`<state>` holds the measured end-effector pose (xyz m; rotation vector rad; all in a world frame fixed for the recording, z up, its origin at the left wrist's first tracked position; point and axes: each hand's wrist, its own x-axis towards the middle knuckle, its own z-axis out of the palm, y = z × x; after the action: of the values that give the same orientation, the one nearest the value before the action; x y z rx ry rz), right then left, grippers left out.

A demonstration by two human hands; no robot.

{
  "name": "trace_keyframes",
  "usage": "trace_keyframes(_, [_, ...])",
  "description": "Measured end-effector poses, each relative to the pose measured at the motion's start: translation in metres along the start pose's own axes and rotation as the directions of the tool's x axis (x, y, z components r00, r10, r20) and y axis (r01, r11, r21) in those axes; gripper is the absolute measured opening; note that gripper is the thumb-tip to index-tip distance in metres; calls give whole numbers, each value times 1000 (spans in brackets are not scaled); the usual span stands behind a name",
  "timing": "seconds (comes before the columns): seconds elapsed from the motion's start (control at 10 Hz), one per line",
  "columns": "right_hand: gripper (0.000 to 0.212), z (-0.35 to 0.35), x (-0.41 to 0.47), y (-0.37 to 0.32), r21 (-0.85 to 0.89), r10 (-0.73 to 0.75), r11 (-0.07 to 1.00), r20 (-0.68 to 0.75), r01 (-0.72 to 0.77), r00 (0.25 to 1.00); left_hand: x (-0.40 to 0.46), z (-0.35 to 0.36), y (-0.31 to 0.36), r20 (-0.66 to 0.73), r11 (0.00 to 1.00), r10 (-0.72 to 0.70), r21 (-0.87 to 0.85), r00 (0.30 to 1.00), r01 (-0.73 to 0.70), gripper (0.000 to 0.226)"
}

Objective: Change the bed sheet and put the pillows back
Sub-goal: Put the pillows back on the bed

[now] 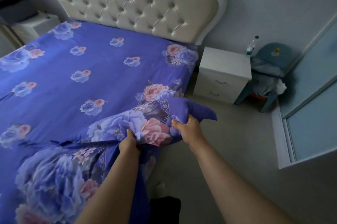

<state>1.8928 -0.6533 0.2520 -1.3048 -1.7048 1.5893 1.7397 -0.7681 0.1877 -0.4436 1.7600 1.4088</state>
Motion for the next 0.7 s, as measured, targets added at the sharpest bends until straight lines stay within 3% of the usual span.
trace_keyframes(0.1, [23,-4,84,-27,19,-14,1000,-48,15,999,42,55,64,-123,910,192,394,974,-129,72])
trace_keyframes(0.2, [17,-4,154,-53,66,-32,997,-79,37,996,67,97,120,-135,843,297,503,945,-193,55])
trace_keyframes(0.3, [12,-6,219,-77,96,-65,992,-105,75,992,67,145,183,-168,903,280,380,945,-200,48])
trace_keyframes(0.4, [12,-13,294,-104,79,-115,989,-114,124,987,94,185,235,-109,832,373,480,921,-280,48])
trace_keyframes(0.5, [20,-19,369,-126,54,-164,984,-63,167,984,132,227,298,-65,676,471,668,880,-312,46])
trace_keyframes(0.7, [35,-32,515,-187,-41,-311,949,10,311,950,187,312,414,-12,390,460,901,888,-190,45])
